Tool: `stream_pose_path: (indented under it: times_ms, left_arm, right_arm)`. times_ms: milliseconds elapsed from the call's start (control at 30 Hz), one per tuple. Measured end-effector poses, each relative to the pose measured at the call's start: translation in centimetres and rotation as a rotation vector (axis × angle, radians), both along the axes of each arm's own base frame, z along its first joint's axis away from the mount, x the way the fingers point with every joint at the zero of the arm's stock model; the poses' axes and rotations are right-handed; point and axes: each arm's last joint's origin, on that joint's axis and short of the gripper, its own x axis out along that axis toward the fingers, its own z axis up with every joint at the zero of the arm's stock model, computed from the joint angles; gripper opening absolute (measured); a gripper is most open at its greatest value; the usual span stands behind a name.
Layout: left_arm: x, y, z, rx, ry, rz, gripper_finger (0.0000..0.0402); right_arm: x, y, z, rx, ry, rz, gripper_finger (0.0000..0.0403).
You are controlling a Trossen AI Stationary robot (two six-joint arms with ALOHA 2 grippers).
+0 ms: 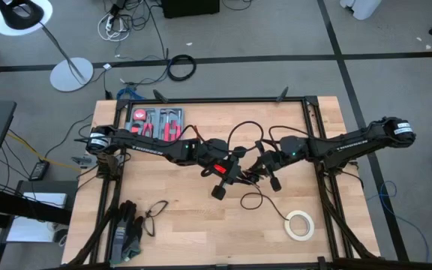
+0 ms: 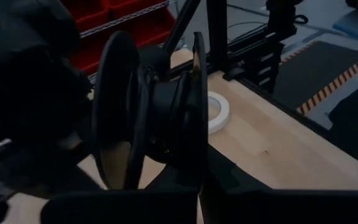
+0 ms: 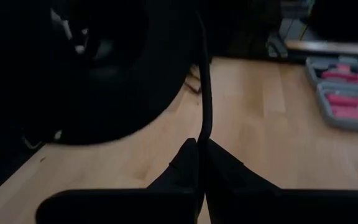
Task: Coil cords
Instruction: Coil the black wire onto the spool
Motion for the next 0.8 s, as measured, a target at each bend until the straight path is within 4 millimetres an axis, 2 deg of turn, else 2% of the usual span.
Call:
stream_pose_path:
  times_ms: [367, 800]
  left_arm:
    - [-0.1, 0.1, 0.8, 0.066, 0.07, 0.016, 0.0]
    - [-0.6, 0.2, 0.1, 0.091, 0.196, 0.06, 0.0]
  right_arm:
    - [-0.6, 1.5, -1.0, 0.055, 0.141, 0.008, 0.0003]
    - [-1.6, 4.2, -1.2, 0.091, 0.207, 0.019, 0.0003]
